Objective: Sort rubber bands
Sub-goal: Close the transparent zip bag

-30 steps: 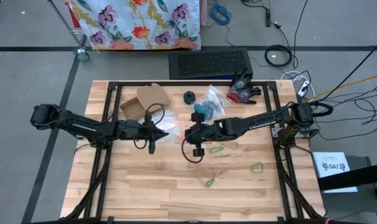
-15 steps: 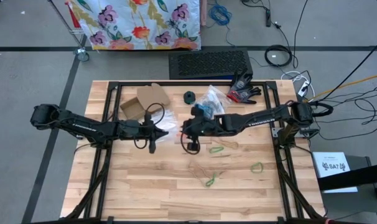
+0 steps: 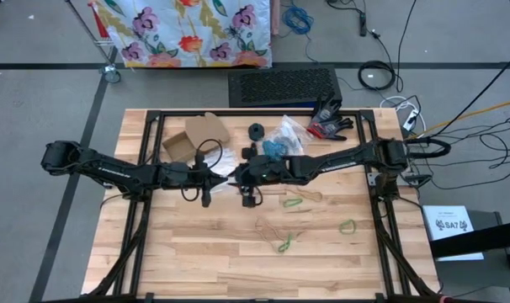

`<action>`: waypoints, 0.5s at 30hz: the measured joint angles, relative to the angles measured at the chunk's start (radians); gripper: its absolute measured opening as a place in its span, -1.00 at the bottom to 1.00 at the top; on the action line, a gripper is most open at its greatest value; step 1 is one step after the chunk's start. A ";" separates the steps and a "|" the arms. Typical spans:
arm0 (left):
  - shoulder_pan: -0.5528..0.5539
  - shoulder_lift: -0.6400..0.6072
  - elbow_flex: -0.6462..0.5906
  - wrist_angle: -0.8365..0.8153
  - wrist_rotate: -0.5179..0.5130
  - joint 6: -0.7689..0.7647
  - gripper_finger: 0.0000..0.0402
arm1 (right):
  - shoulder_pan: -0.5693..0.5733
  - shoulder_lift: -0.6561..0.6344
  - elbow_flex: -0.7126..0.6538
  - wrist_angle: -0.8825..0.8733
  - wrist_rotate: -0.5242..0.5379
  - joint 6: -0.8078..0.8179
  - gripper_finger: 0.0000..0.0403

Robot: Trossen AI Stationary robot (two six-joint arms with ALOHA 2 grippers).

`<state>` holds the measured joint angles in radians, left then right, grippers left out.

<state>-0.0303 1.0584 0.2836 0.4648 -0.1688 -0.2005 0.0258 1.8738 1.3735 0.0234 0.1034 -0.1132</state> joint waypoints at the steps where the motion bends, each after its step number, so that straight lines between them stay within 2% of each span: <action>1: 0.000 0.000 0.000 -0.002 0.000 0.000 -1.00 | 0.000 0.012 0.015 0.000 -0.003 -0.013 -0.49; 7: 0.000 0.000 0.001 0.007 0.000 0.000 -1.00 | -0.007 0.084 0.105 -0.025 0.001 -0.052 -0.49; 15: 0.000 0.000 0.001 -0.002 0.003 0.005 -1.00 | -0.026 0.094 0.114 -0.054 0.004 -0.042 -0.49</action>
<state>-0.0304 1.0588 0.2844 0.4633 -0.1661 -0.1955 -0.0004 1.9678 1.4876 -0.0309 0.1069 -0.1555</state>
